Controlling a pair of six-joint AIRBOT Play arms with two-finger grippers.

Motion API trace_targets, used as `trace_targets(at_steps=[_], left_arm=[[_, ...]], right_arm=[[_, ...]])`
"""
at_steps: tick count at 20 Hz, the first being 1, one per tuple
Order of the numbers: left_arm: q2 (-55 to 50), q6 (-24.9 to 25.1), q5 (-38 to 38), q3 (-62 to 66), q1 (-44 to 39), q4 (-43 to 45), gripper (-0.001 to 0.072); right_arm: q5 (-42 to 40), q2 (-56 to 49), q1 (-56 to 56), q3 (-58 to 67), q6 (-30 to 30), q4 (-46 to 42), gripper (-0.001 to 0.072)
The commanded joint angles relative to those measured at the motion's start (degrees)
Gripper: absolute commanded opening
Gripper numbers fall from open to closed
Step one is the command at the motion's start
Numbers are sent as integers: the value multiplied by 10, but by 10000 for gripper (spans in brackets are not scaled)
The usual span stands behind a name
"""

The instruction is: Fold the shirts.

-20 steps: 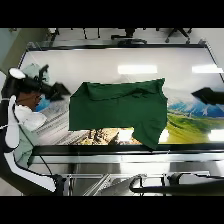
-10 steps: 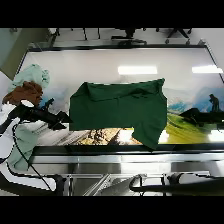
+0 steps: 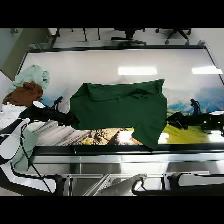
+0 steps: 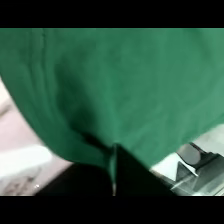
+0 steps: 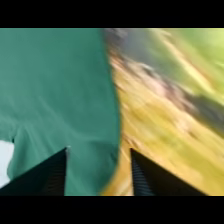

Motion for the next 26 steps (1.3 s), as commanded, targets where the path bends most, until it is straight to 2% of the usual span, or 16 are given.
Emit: trace_targets(at_steps=[1,2,3,4,7,10,12,16,18,22,24,26], left_arm=[[1,1,6,0,-11,-8,14],[1,1,0,3,-11,-7,13],[1,1,-14,12,-11,-8,12],[4,7,-34,32,-11,-8,10],[64,13,-76,111,-23,-9,10],[163,14,-155,252,-25,-101,10],[230,13,-155,369,-26,-143,11],[335,-5,-111,601,-14,-108,11],[383,-24,-94,660,17,-75,10],[476,-22,-91,574,129,-65,10],[495,-14,-93,498,171,-68,11],[489,4,-93,418,168,-85,11]], right_arm=[[-55,-35,49,8,-12,10,327],[-44,-38,58,16,-20,19,242],[-28,-37,66,28,-31,27,103],[-9,-30,69,48,-34,37,19],[55,32,65,143,-34,98,17],[66,119,47,285,-34,188,17],[56,170,33,386,-34,242,17],[-42,270,11,517,-34,239,17],[-100,315,1,549,-34,210,17],[-111,349,-1,553,-33,161,17],[-81,330,-1,552,-31,161,17],[-25,288,-1,539,-27,177,17]])
